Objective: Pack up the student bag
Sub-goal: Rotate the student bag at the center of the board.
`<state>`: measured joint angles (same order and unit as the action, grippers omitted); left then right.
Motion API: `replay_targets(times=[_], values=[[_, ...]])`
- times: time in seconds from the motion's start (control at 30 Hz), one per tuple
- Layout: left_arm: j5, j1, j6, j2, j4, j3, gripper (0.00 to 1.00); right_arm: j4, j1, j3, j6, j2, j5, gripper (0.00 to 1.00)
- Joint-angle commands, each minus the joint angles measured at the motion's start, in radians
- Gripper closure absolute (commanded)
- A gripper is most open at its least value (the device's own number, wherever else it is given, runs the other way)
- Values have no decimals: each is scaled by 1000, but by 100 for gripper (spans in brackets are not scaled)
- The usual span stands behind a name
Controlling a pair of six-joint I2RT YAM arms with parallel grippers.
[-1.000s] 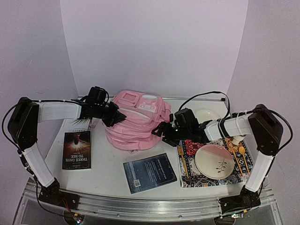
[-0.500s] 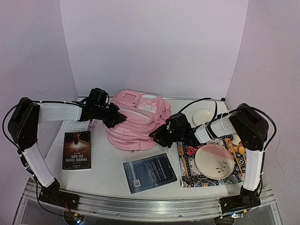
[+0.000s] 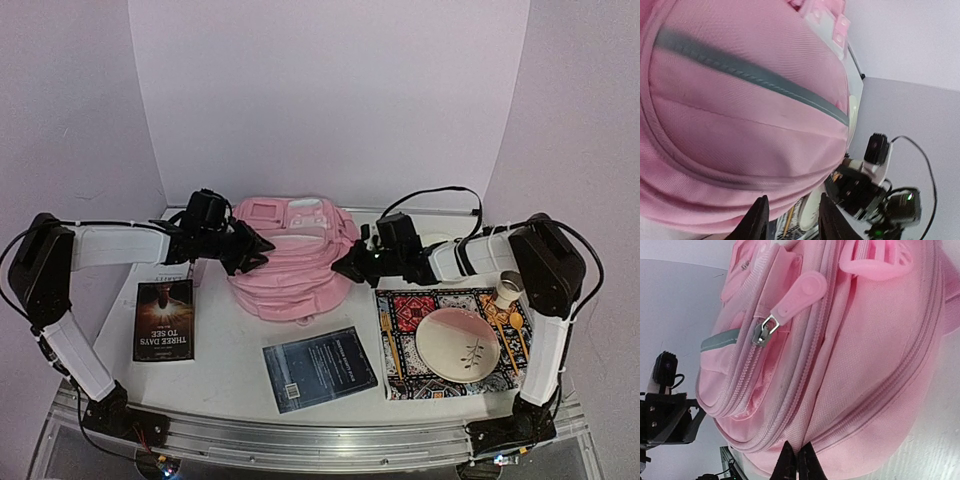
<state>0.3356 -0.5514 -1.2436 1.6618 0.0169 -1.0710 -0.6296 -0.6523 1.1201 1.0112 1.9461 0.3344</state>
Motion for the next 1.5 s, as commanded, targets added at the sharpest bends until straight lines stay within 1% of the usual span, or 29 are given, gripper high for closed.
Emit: replay_targets(times=[0.0, 0.03, 0.13, 0.3, 0.43, 0.5, 0.57, 0.67, 0.83, 1.0, 1.07, 1.17, 1.37, 1.43, 1.47], values=[[-65, 30, 231, -149, 102, -32, 55, 102, 71, 115, -196, -105, 30, 100], [-77, 43, 277, -155, 144, -47, 50, 122, 78, 123, -221, -109, 47, 100], [-81, 106, 382, -159, 230, -84, 39, 172, 90, 142, -279, -117, 82, 100], [-24, 233, 492, -93, 291, -135, 32, 245, 90, 168, -342, -126, 112, 100], [41, 271, 539, 35, 305, -217, 30, 276, 90, 170, -370, -143, 112, 100], [51, 284, 559, 108, 320, -271, 29, 291, 91, 170, -385, -152, 107, 100], [70, 297, 575, 181, 328, -329, 28, 306, 91, 171, -399, -159, 106, 100], [64, 313, 606, 286, 344, -403, 28, 324, 91, 168, -409, -168, 104, 100], [1, 368, 660, 447, 409, -550, 29, 340, 91, 172, -424, -173, 105, 100], [53, 396, 672, 572, 429, -677, 30, 356, 90, 189, -439, -163, 110, 100], [121, 397, 663, 623, 429, -721, 32, 363, 90, 203, -442, -153, 115, 100], [200, 394, 644, 667, 430, -752, 37, 370, 91, 221, -443, -140, 120, 100], [282, 373, 658, 671, 424, -759, 37, 392, 91, 267, -467, -116, 114, 100], [299, 367, 657, 675, 425, -761, 42, 399, 91, 281, -475, -106, 109, 100], [308, 366, 657, 673, 424, -757, 47, 403, 91, 292, -479, -102, 104, 100]])
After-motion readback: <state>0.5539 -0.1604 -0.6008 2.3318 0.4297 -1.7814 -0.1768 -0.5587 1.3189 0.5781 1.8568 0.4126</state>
